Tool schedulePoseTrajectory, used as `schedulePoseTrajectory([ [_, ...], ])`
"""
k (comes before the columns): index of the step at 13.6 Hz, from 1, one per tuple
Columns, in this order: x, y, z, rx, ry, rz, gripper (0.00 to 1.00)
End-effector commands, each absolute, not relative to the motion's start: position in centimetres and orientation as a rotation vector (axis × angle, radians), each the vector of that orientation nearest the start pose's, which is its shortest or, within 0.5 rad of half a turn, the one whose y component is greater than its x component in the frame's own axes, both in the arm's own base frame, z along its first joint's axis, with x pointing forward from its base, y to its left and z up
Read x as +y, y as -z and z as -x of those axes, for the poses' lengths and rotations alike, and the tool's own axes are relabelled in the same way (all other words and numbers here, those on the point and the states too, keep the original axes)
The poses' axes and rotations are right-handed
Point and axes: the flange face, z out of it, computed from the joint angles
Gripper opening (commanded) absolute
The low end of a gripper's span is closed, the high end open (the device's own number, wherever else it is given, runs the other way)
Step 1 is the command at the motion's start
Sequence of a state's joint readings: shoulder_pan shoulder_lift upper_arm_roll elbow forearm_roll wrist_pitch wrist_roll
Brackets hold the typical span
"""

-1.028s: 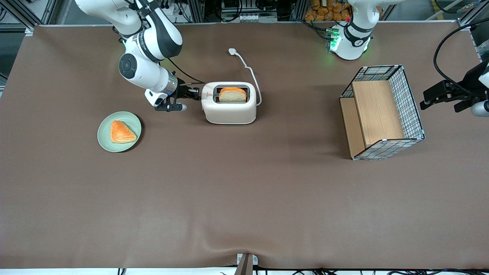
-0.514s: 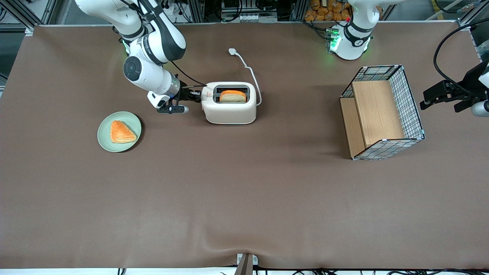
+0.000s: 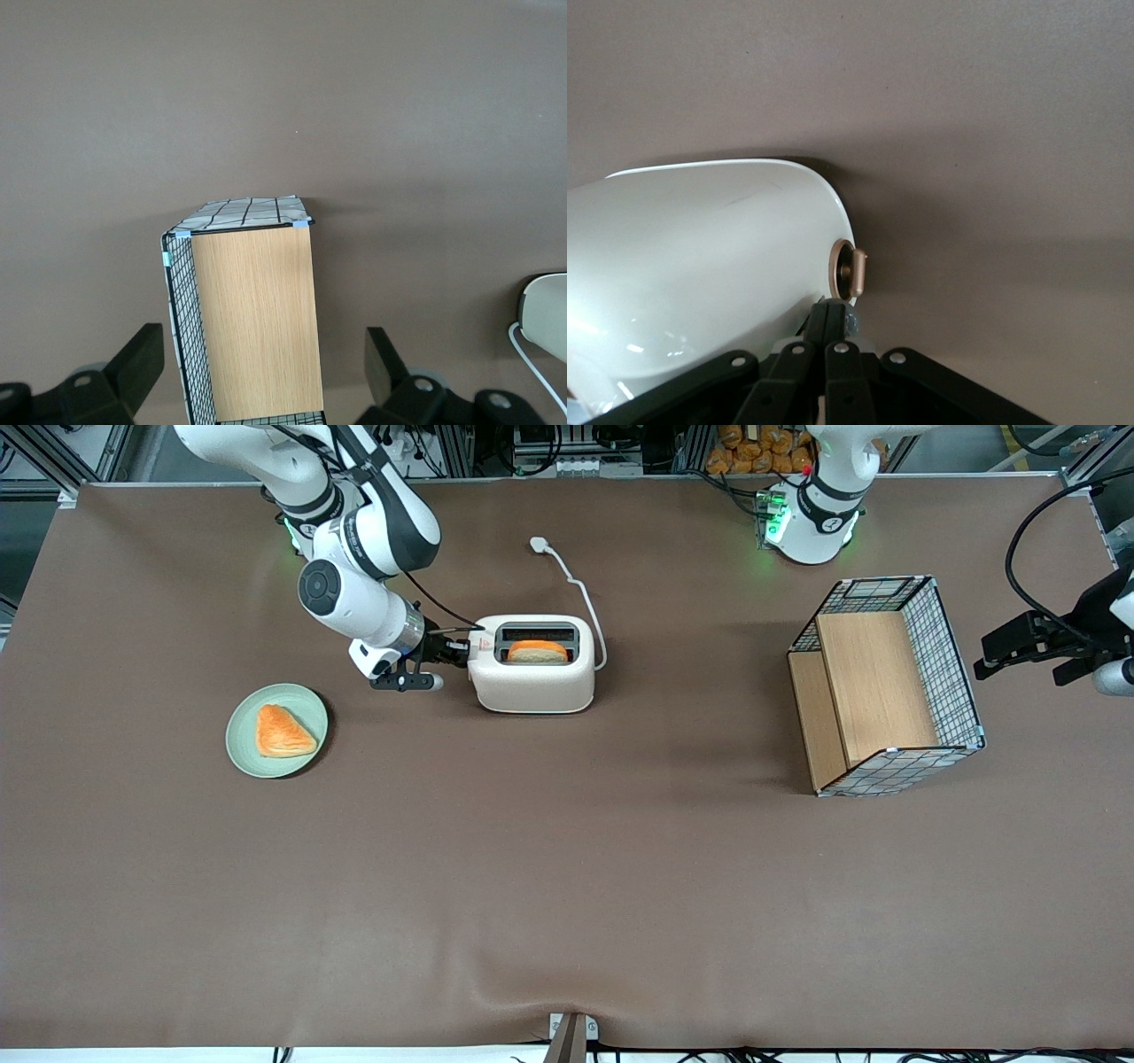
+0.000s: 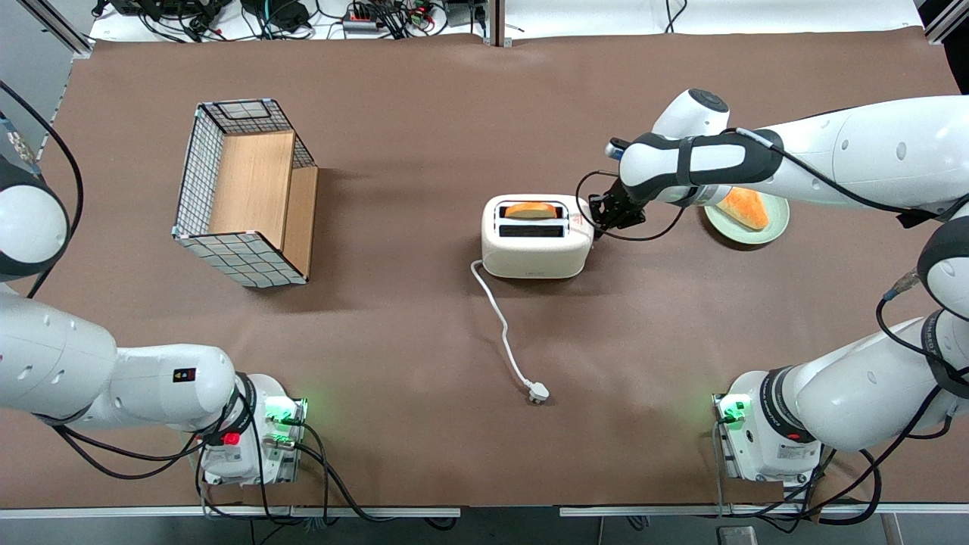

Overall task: Press toaster button with right arm
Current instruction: 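Hold the right gripper pressing the toaster lever down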

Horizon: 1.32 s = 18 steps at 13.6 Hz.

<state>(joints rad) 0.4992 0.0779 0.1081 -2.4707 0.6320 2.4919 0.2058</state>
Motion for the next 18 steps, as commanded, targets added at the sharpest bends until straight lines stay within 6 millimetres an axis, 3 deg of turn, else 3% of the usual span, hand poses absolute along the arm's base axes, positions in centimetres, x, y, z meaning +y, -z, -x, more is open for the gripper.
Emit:
schedulePoseTrajectory([
  [1,27.2,-23.9,-38.3,0.122,-0.229,2.808,0.0],
  [8,27.4,-22.4,-38.0,0.117,-0.227,2.827,0.0],
  [18,27.6,-22.9,-37.9,0.111,-0.239,2.82,0.0],
])
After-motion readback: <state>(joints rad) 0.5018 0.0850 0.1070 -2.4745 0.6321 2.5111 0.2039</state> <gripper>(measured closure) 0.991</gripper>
